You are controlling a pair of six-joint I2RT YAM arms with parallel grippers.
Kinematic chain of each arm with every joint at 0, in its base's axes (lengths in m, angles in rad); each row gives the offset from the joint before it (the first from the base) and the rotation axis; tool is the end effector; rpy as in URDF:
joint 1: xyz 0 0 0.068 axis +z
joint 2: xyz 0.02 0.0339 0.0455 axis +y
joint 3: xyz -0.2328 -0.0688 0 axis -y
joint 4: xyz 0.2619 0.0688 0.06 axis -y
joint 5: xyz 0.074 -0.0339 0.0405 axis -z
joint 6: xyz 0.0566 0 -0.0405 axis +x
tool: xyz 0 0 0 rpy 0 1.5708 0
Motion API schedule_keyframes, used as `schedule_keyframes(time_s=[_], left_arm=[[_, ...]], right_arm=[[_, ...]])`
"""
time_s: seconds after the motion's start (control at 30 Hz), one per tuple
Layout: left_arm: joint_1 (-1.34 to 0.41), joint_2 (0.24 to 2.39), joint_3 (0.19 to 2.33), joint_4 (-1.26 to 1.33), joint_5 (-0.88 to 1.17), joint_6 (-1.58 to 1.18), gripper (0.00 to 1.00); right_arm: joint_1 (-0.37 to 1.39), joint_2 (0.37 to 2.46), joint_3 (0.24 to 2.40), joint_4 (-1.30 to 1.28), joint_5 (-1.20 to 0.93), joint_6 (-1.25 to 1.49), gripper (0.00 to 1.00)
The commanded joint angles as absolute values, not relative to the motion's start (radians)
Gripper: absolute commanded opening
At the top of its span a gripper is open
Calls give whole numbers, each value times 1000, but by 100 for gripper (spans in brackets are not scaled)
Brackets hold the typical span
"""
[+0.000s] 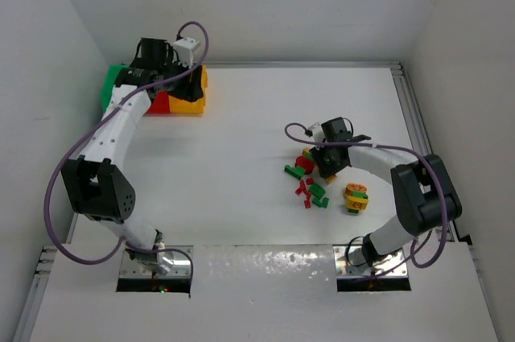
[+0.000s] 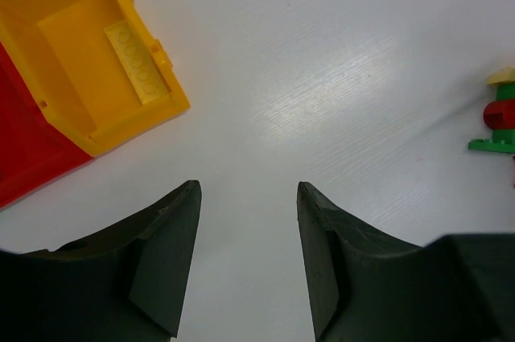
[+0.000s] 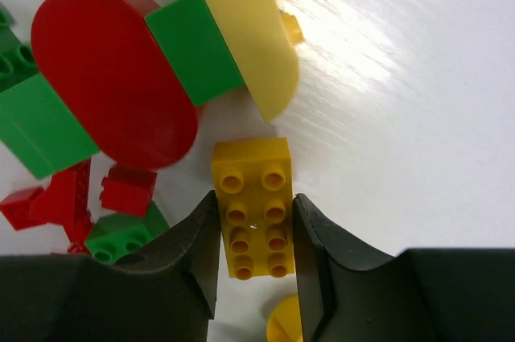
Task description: Sort the legos into containers by color
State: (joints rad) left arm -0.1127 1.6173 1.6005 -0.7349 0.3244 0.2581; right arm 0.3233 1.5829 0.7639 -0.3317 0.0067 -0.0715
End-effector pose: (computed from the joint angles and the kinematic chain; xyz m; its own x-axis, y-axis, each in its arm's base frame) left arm 0.3825 -0.0614 0.3145 -0.5698 0.3080 -0.7619 0.5000 0.8657 -0.0240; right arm 0.2834 0.0946 0.0767 -0.8410 -0.3571 -0.4064 -0.3761 0.9259 -0.0352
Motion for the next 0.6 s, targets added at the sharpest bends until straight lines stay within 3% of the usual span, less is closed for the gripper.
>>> schedule_keyframes(time_s=[0.0, 0.2, 0.37, 0.57], left_arm=[[-126, 1591, 1655, -730, 412, 285, 49], [-136, 1612, 1704, -778, 598, 304, 61], [-290, 1666, 1739, -755, 681, 263, 62], [-311, 1720, 1721, -574, 831, -36, 69]], right_arm=[[328, 1464, 790, -363, 57, -83, 0], [333, 1342, 908, -376, 81, -78, 0], [512, 1436, 1076, -261, 92, -58, 0], [590, 1543, 1158, -20, 43, 125, 0]])
